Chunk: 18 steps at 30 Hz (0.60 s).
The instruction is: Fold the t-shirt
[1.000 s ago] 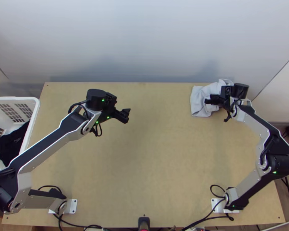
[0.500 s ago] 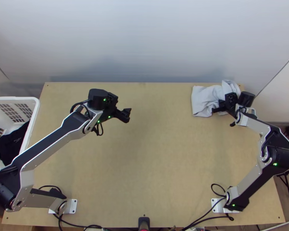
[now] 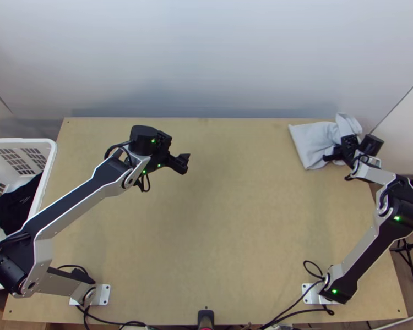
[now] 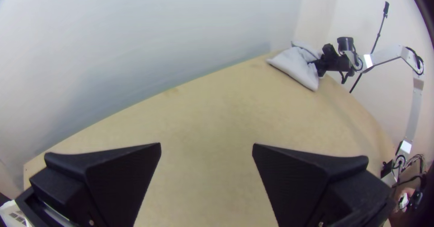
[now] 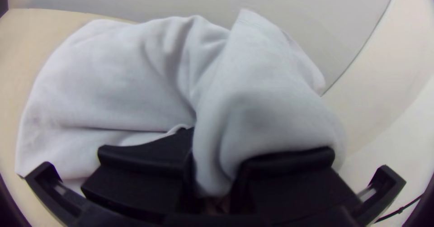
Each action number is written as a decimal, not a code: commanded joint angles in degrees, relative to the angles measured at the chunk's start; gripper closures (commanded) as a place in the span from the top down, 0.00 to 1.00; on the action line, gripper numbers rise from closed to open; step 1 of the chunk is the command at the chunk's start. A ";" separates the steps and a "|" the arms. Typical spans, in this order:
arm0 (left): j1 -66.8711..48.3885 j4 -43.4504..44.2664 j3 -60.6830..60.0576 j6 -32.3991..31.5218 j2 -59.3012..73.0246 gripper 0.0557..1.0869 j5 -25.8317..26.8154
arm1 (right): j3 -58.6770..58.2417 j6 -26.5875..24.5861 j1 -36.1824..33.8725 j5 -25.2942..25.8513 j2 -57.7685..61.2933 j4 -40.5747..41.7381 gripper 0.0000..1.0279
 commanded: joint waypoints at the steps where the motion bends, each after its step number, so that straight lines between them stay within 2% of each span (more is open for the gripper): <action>1: 0.60 -0.31 0.14 0.34 0.18 0.95 0.02 | 3.13 -0.79 -3.29 1.80 4.38 0.02 0.04; 2: 0.60 -0.39 0.22 0.34 0.26 0.95 0.02 | 3.39 -0.79 -3.29 2.32 4.73 0.02 0.04; 3: 0.51 -0.48 0.22 0.26 0.26 0.95 0.02 | 4.45 -0.35 -3.20 3.73 5.26 0.02 0.19; 5: 0.51 -0.75 0.31 0.17 0.18 0.95 0.02 | 5.41 1.49 -2.76 7.16 5.26 -0.69 0.86; 6: 0.51 -0.75 0.40 -0.01 -0.09 0.95 0.02 | 5.32 1.67 -2.68 7.42 4.55 -0.69 0.94; 7: 0.60 -0.83 0.40 -0.01 -0.35 0.95 0.02 | 4.80 1.85 -2.68 7.33 3.32 -1.13 0.97; 10: 1.57 -1.98 0.57 -0.01 -1.06 0.96 0.02 | 2.42 2.72 -2.32 7.25 -1.33 -1.92 0.97; 18: 5.87 -5.58 0.14 0.34 -4.75 0.95 0.02 | -6.63 0.88 -1.71 3.73 -18.91 -13.52 0.96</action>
